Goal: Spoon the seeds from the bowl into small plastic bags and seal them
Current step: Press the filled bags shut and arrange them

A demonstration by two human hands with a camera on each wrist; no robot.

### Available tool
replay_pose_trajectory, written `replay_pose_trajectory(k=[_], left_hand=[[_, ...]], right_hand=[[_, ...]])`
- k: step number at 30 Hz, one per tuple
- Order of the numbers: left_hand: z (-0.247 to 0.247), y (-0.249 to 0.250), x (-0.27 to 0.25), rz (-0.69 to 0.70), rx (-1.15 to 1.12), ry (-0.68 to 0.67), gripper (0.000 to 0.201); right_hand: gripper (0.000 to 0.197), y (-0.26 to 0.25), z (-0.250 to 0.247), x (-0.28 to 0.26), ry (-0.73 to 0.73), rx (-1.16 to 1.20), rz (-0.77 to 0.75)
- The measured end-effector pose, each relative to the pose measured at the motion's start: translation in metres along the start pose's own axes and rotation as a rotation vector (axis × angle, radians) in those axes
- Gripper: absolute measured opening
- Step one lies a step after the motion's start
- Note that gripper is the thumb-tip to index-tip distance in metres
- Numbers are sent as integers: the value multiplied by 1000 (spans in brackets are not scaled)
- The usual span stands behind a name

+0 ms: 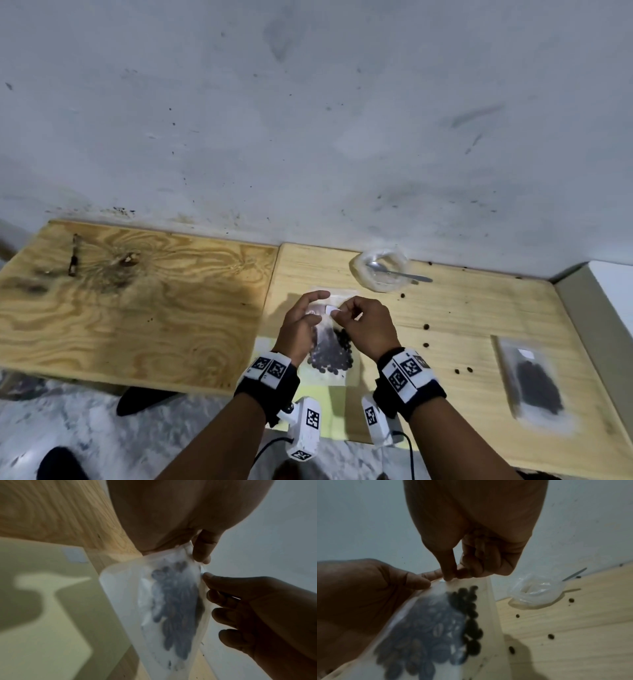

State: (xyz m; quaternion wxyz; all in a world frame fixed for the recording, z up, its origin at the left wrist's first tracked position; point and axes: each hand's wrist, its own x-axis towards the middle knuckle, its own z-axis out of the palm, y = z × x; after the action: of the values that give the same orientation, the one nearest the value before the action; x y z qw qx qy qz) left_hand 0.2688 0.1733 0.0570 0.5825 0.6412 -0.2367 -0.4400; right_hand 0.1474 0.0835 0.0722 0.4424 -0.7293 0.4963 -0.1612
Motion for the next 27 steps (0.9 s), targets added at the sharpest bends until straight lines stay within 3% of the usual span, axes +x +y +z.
replay_pose_trajectory(k=[6,14,18,22,27], left_hand=[[32,5,-6,5,-46,-22,39],[52,1,-5,98,84,21,26],[57,0,-3,115,119,52,28],[60,-1,-1,127,139,62,30],[62,-8,-2,101,166,97,23]], right_hand=[[18,4,-29,-10,50,-171,33],[19,15,-43,-15,131,-133,33],[45,20,-45,-16,235,9,81],[43,32,-46,-13,237,264,151],[43,40,-44,-10,232,246,105]])
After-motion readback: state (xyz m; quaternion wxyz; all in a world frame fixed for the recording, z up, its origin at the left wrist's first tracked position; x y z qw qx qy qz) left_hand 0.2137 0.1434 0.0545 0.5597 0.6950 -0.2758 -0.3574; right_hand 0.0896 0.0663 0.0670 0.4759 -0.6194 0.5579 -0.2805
